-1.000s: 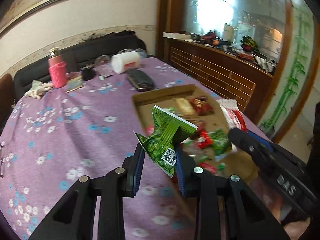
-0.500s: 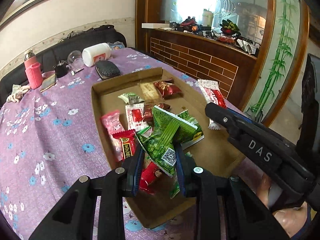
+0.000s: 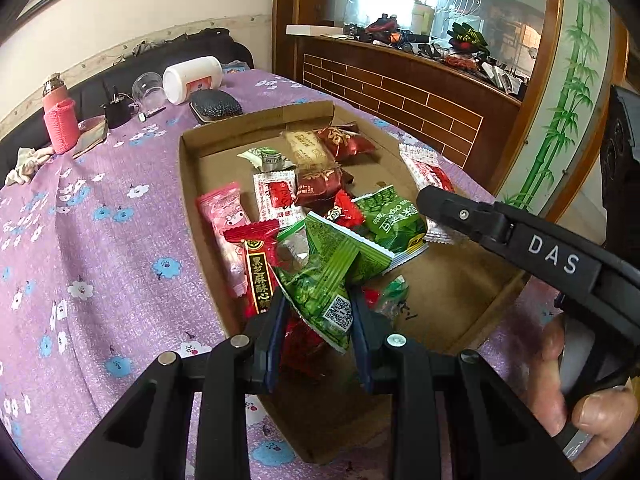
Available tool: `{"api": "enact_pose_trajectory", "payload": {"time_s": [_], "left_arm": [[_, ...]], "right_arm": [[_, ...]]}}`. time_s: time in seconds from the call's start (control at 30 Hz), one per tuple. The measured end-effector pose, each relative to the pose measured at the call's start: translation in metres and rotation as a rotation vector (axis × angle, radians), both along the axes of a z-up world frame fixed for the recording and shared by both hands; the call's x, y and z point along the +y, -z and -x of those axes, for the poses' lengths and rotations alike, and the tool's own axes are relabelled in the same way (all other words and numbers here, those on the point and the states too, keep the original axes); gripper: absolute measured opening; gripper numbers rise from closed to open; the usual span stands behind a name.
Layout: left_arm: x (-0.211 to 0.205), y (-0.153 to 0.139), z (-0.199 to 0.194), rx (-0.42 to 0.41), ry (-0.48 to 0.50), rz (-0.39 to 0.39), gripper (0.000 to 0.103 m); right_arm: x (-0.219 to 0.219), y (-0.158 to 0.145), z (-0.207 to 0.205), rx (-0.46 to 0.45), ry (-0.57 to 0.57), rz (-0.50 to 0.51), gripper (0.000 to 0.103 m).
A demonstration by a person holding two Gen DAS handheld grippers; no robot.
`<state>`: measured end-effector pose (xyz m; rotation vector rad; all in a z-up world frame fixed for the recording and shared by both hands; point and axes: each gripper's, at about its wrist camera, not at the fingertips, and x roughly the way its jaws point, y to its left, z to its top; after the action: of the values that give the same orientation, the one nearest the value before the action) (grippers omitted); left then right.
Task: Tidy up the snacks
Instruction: 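Lower both snacks into the box and open both grippers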
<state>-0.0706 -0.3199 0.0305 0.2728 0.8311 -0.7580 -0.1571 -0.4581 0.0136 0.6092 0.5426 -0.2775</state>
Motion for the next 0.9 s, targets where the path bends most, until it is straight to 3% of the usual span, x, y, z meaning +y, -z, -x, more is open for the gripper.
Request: {"api": "enact_pose_trajectory", "payload": {"time_s": [0.13, 0.9], "left_arm": [[0.0, 0.003, -0.0034, 0.026, 0.003, 0.002, 0.028], [-0.0043, 0.0043, 0.0015, -0.003, 0.025, -0.017, 0.028]], "right_arm": [[-0.0016, 0.0023, -0.0009, 0.013, 0.003, -0.011, 0.031], [-0.0005, 0.0036, -0.0078, 0.052, -0.003, 0.006, 0.032]]}}
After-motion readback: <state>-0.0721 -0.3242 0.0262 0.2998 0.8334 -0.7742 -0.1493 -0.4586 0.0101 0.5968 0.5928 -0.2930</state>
